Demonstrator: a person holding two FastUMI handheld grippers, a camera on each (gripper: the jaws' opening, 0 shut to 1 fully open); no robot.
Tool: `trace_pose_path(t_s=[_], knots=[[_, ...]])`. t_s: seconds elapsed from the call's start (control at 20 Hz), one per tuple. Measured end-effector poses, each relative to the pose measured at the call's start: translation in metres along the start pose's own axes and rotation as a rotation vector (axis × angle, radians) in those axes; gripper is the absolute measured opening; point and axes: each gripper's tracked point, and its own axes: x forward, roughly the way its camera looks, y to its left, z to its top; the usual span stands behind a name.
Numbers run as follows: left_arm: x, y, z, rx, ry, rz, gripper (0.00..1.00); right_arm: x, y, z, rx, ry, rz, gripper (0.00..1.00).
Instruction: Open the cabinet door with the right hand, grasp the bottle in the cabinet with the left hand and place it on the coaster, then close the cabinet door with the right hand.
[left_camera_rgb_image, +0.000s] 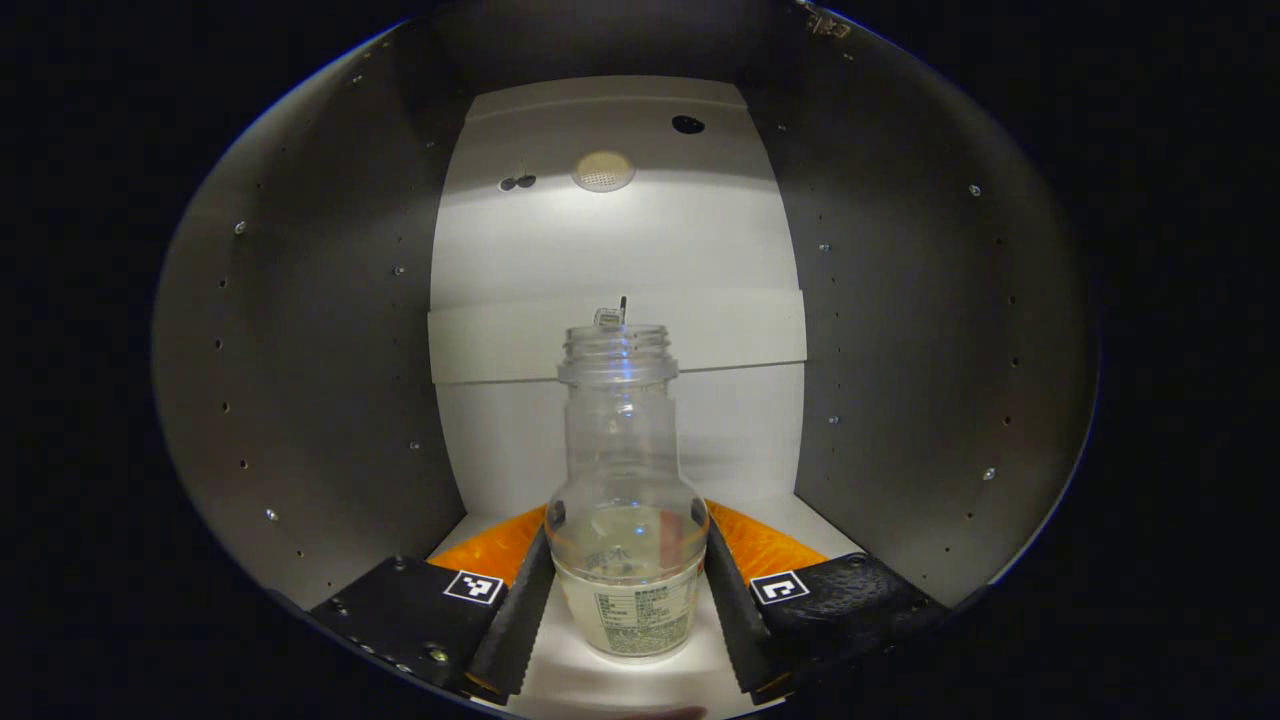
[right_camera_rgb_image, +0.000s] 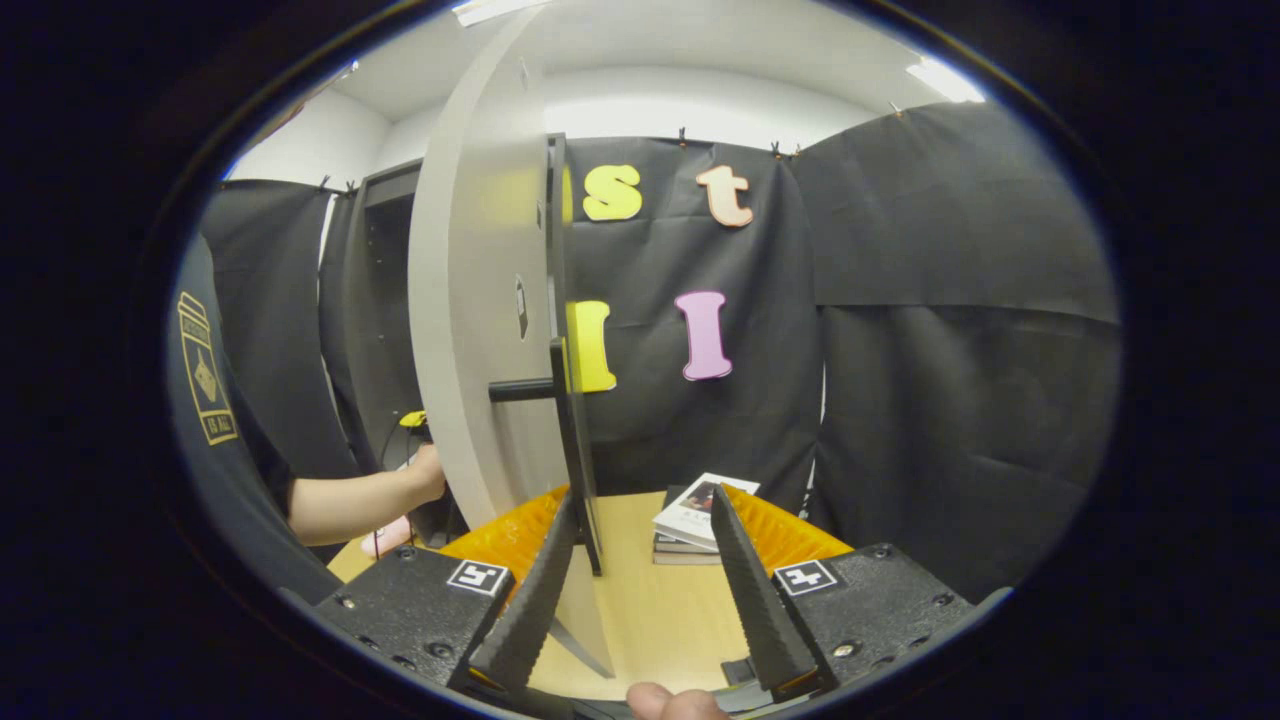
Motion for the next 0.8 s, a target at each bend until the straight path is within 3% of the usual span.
trace_pose_path(t_s=[0.15, 0.35, 0.5, 0.8], knots=[[-0.002, 0.002, 0.003, -0.037, -0.007, 0.015, 0.75, -0.003, -0.002, -0.003, 0.020, -0.015, 0.005, 0.84], [-0.005, 0.004, 0.010, -0.028, -0.046, 0.041, 0.73, -0.002, -0.008, 0.000, 0.069, -0.051, 0.033, 0.99], [-0.010, 0.005, 0.018, -0.001, -0.091, 0.038, 0.73, -0.002, -0.009, 0.002, 0.090, -0.100, 0.083, 1.00], [-0.015, -0.001, 0.021, 0.125, -0.211, 0.103, 0.71, 0.000, -0.010, -0.003, 0.145, -0.115, 0.208, 1.00]])
